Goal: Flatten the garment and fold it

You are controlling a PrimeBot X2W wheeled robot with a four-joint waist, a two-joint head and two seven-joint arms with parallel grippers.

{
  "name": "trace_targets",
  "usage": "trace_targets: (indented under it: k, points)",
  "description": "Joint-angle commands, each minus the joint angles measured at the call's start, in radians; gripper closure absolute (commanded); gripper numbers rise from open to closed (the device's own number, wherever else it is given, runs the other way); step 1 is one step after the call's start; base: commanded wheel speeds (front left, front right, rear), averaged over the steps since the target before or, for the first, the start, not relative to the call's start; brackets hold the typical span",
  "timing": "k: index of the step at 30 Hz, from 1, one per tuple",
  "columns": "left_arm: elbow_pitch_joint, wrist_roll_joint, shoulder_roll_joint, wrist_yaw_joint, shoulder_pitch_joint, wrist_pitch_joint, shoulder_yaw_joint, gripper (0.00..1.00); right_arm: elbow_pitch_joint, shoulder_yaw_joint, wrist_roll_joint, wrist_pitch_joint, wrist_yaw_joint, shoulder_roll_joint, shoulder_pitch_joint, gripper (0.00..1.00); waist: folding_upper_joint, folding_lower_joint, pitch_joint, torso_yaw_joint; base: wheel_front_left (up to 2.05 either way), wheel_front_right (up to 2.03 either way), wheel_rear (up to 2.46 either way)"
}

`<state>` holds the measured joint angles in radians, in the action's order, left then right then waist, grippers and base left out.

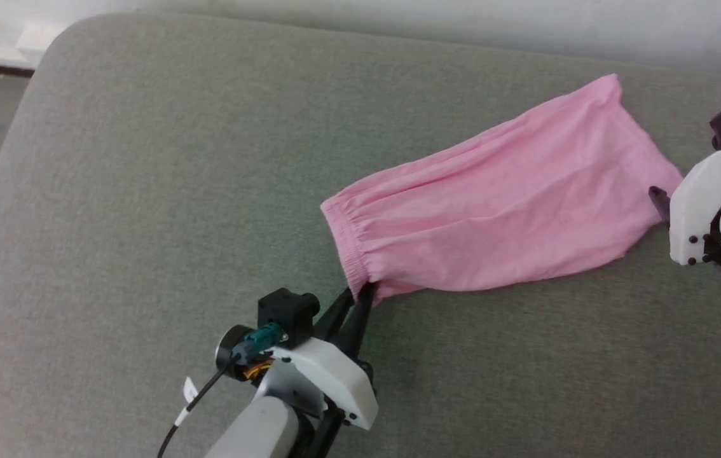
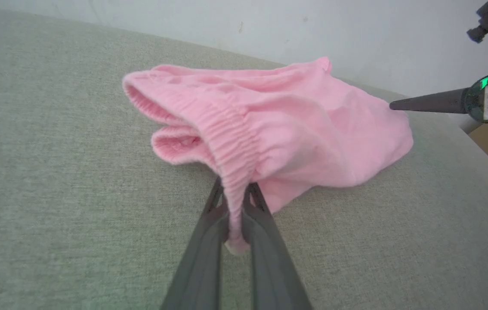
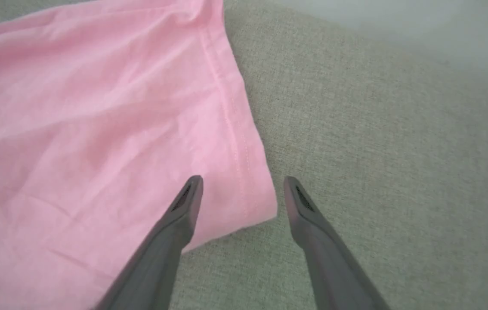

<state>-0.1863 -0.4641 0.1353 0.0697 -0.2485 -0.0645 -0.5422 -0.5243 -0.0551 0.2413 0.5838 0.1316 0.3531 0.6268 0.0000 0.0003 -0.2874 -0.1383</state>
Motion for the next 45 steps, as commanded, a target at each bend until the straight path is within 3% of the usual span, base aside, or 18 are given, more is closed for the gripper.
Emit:
trace_targets:
  k: [1,10,11,12,13,23,34,39,45]
  points:
    - [0.000,0.011,-0.005,-0.009,-0.016,-0.001,-0.005,1.00,-0.025,-0.005,-0.011,0.009,-0.001,0.001,0.016,0.00,0.0000,-0.0003,-0.033,-0.037,0.00,0.00,0.00]
    - [-0.023,0.019,-0.025,-0.022,-0.037,-0.001,-0.047,1.00,-0.214,-0.107,-0.026,0.040,-0.001,0.023,0.086,0.00,0.0000,-0.0003,-0.054,-0.069,0.00,0.00,0.00]
    - [-0.027,0.018,-0.026,-0.023,-0.038,-0.001,-0.048,1.00,-0.228,-0.119,-0.007,0.043,-0.001,0.023,0.085,0.05,0.0000,-0.0003,-0.054,-0.071,0.00,0.00,0.00]
    - [-0.031,0.017,-0.026,-0.023,-0.039,-0.002,-0.049,1.00,-0.241,-0.129,0.010,0.047,-0.001,0.025,0.084,0.70,0.0000,-0.0003,-0.054,-0.071,0.00,0.00,0.00]
    - [-0.035,0.017,-0.025,-0.023,-0.041,-0.003,-0.049,1.00,-0.250,-0.142,0.023,0.047,-0.001,0.029,0.082,1.00,0.0000,-0.0003,-0.053,-0.071,0.00,0.00,0.00]
    - [-0.069,-0.001,0.006,-0.019,-0.031,-0.012,-0.027,1.00,-0.274,-0.132,0.178,-0.097,-0.001,0.046,0.039,1.00,0.0000,-0.0003,0.025,-0.026,0.00,0.00,0.00]
    - [-0.053,-0.044,0.088,-0.031,0.050,0.049,-0.015,1.00,-0.088,-0.048,0.323,-0.262,-0.001,0.053,-0.207,1.00,0.0000,-0.0003,0.153,0.081,0.00,0.00,0.00]
    - [-0.024,-0.072,0.126,-0.035,0.108,0.094,-0.016,1.00,0.070,0.056,0.310,-0.283,-0.001,0.003,-0.395,1.00,0.0000,-0.0003,0.186,0.117,0.00,0.00,0.00]
    - [0.005,-0.106,0.161,-0.033,0.166,0.151,-0.018,1.00,0.323,0.194,0.247,-0.212,-0.001,-0.135,-0.635,1.00,0.0000,-0.0003,0.198,0.139,0.00,0.00,0.00]
